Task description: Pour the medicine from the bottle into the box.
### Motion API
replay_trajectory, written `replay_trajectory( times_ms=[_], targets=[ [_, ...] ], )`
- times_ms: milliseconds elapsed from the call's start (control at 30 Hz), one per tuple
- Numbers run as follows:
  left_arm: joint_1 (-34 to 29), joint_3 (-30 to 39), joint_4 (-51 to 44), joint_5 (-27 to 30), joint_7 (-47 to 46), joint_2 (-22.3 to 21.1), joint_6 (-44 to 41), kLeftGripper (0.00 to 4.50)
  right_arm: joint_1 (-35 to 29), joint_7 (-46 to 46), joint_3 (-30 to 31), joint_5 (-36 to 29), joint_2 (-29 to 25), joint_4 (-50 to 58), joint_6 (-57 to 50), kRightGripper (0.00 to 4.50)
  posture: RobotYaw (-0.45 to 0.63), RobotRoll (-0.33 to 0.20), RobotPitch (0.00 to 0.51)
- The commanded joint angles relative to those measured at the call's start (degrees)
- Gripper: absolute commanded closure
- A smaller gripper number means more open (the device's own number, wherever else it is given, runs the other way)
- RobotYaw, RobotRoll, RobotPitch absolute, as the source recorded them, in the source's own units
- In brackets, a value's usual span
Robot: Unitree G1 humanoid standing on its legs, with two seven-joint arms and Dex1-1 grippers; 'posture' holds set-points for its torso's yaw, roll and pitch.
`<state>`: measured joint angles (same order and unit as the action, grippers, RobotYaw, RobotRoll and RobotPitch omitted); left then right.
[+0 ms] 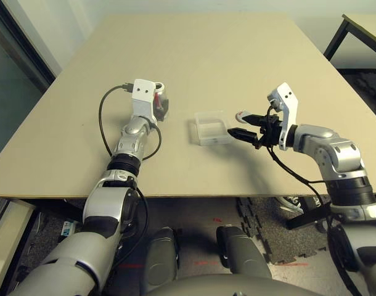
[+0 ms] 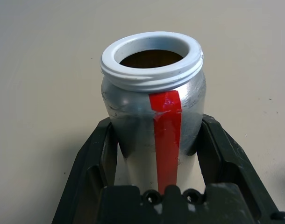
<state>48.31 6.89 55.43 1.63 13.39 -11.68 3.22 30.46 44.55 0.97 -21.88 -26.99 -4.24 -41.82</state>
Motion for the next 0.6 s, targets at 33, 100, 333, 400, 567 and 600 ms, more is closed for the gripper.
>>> replay_trajectory(
  times_ms=[33,100,333,400,567,600],
  targets=[
    [-1.2,-1.2,2.4,-1.1,0.5,-0.6,0.5,1.83,0.6,-1.0,-1.5,-0.4,0.3,-0.6,0.9,0.0,-0.12,0.0,0.099],
    [-1.2,-1.4,2.8,-1.0,0.7,-0.8,0.8,1.83,0.7,-1.2,-1.5,-0.3,0.3,-0.8,1.2,0.0,-0.12,0.0,0.099],
    [-0.9,-1.7,3.8,-0.6,0.9,-1.0,2.2,1.83,0.8,-1.6,-1.6,-0.3,0.3,-1.2,1.8,0.0,-0.13,0.0,0.088],
    [-0.8,-1.7,3.9,-0.6,1.1,-1.0,2.9,1.83,0.8,-1.7,-1.6,-0.3,0.3,-1.2,1.9,0.0,-0.13,0.0,0.088],
    [-0.4,-1.6,4.2,-0.5,1.3,-1.1,4.3,0.44,0.7,-1.7,-1.7,-0.4,0.3,-1.2,2.0,0.0,-0.12,0.0,0.091],
    [-0.2,-1.6,4.5,-0.5,1.3,-1.2,4.7,0.07,0.7,-1.7,-1.7,-0.4,0.3,-1.1,2.1,0.0,-0.12,0.0,0.09]
  ],
)
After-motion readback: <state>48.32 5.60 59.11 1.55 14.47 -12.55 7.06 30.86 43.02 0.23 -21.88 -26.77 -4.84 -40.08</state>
